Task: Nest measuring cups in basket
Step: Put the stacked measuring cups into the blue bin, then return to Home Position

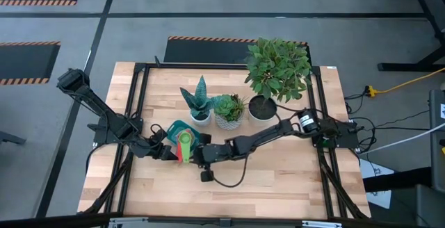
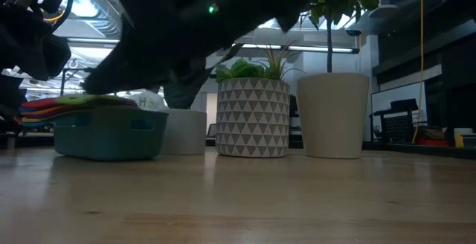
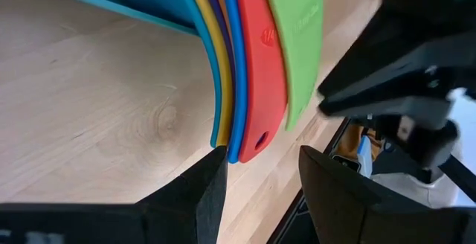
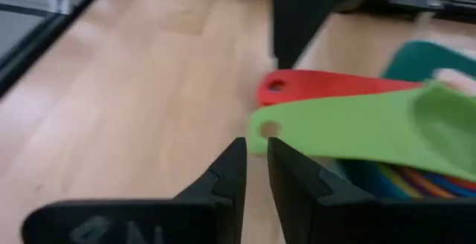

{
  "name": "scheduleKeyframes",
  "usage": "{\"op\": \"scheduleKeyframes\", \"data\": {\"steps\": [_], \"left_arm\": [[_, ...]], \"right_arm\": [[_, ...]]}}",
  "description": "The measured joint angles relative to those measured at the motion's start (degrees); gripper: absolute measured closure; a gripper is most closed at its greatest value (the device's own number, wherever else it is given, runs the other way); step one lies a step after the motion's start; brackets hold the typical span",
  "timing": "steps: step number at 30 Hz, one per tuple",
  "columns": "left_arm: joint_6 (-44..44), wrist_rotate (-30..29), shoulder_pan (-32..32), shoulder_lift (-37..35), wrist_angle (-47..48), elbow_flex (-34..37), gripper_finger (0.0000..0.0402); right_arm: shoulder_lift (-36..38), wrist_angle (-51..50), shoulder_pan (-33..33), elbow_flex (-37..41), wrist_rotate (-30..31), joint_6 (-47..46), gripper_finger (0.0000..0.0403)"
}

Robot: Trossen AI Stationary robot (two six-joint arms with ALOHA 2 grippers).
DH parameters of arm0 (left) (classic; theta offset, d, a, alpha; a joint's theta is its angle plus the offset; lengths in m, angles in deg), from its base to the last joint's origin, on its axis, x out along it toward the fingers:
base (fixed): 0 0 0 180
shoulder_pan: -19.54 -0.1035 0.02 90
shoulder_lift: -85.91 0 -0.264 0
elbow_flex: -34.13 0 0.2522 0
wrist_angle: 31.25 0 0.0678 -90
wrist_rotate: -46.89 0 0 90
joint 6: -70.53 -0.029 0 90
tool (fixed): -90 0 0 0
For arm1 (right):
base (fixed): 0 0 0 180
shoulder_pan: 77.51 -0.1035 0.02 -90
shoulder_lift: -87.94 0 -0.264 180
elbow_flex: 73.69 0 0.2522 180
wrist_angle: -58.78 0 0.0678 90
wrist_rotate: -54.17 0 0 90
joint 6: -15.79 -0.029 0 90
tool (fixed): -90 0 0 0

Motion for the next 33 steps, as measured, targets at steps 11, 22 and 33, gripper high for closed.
{"op": "scheduleKeyframes", "data": {"steps": [11,22,33], "left_arm": [[-0.31,-0.02,0.00,0.00,-0.01,0.00,0.0241],[-6.28,1.34,0.85,-8.17,-9.93,0.02,0.0241],[-51.20,-13.65,-4.81,-11.98,-23.57,0.00,0.0241]], "right_arm": [[-0.89,4.30,0.86,0.12,-2.95,-0.07,0.0341],[6.03,-3.47,0.99,0.05,-3.52,0.50,0.0341],[19.11,-23.26,1.58,0.08,-2.96,1.90,0.0341]]}}
